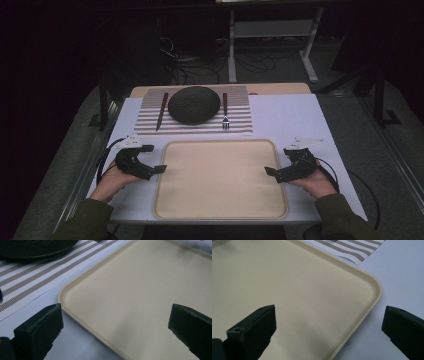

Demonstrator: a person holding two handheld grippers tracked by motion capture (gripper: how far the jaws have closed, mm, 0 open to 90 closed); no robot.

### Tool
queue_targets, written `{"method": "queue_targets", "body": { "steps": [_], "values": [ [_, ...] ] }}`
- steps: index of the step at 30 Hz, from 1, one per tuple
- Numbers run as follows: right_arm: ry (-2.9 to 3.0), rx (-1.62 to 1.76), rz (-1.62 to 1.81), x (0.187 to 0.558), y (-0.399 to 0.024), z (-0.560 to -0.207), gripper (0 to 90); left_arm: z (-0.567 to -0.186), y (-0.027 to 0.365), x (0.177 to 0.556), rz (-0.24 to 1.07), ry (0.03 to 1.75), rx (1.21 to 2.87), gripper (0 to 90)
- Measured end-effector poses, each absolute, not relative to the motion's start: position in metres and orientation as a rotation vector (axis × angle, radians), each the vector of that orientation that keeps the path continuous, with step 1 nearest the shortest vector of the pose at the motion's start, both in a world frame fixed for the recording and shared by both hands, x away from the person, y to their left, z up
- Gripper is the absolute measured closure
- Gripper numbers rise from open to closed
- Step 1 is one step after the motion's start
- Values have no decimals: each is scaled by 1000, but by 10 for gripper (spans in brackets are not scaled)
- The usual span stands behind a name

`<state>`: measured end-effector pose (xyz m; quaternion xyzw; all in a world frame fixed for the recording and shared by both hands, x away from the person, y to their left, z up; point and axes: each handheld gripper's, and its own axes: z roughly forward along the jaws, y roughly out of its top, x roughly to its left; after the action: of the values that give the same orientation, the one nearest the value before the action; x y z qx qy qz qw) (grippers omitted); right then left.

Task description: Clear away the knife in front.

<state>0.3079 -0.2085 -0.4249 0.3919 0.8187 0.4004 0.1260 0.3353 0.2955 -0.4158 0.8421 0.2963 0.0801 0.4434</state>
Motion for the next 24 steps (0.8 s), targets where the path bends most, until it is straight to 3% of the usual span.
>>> {"method": "queue_targets", "body": {
  "steps": [24],
  "values": [
    [2379,1132,1175,306,-205,-422,0,-411,292,341,240,786,2089,0]
  ]
}}
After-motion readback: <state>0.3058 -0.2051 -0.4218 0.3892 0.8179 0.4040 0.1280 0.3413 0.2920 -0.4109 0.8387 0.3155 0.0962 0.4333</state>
